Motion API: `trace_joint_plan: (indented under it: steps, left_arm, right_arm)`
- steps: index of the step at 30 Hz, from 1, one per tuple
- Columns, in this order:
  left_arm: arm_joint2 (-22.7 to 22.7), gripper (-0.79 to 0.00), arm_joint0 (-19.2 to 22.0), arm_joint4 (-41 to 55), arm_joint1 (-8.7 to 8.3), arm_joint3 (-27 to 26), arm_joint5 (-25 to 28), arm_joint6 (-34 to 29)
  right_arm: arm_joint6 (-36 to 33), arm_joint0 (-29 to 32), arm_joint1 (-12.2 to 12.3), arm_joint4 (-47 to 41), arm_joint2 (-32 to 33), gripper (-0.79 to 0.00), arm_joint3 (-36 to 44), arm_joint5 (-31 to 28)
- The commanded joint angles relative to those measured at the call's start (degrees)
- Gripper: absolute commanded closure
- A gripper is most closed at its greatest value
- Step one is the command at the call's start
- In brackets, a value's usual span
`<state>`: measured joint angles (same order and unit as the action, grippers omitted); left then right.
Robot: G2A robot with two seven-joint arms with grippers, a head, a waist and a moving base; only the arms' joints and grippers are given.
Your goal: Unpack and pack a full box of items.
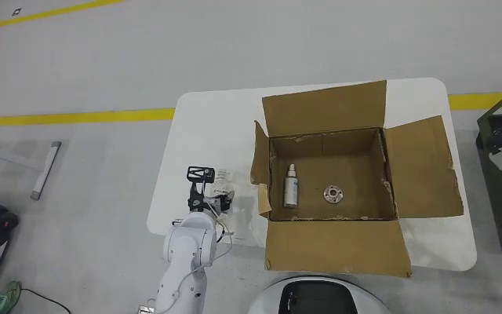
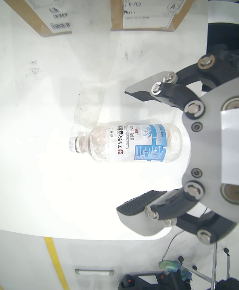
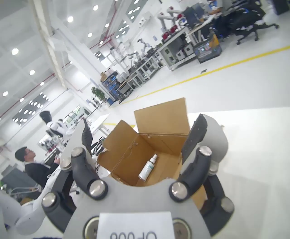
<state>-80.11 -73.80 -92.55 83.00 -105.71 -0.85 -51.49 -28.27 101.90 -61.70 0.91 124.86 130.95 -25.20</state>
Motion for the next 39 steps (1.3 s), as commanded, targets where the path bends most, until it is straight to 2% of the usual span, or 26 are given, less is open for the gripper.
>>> trace_joint_plan:
  steps: [1, 2, 8, 14, 28, 29, 33, 39]
  left_arm:
    - [0.0, -0.785, -0.3, -0.1, -0.04, -1.0, -0.1, 0.3]
    - [0.0, -0.785, -0.5, 0.0, -0.05, -1.4, -0.3, 0.5]
    - [-0.3, -0.785, -1.8, 0.3, -0.13, -4.0, -1.2, 1.2]
    - [-0.4, -0.785, -2.6, 0.8, -0.17, -4.5, -1.5, 1.7]
    - [-0.4, -0.785, -2.6, 0.8, -0.17, -4.5, -1.5, 1.7]
    - [-0.4, -0.785, -2.6, 0.8, -0.17, -4.5, -1.5, 1.7]
    - [-0.4, -0.785, -2.6, 0.8, -0.17, -4.5, -1.5, 1.7]
    - [-0.4, -0.785, -2.6, 0.8, -0.17, -4.5, -1.5, 1.7]
  right_arm:
    - [-1.3, -1.1, 0.2, 2.2, -3.1, -0.068, 1.8, 1.4]
    - [-1.9, -1.9, 0.3, 3.4, -4.9, 0.0, 2.2, 2.3]
    - [-6.9, -9.5, 1.0, 14.4, -18.8, 0.0, 0.6, 9.1]
    - [-8.8, -17.7, 1.0, 27.5, -32.7, 0.0, -6.0, 16.9]
    - [-8.7, -18.1, 1.0, 28.1, -33.3, 0.0, -6.2, 17.3]
    - [-7.1, -17.9, 0.8, 26.5, -33.5, 0.0, -7.0, 18.0]
    - [-3.6, -19.8, 0.2, 26.2, -37.8, 0.0, -8.2, 23.0]
    - [-6.1, -29.2, -1.1, 33.3, -49.9, 0.0, -10.6, 40.0]
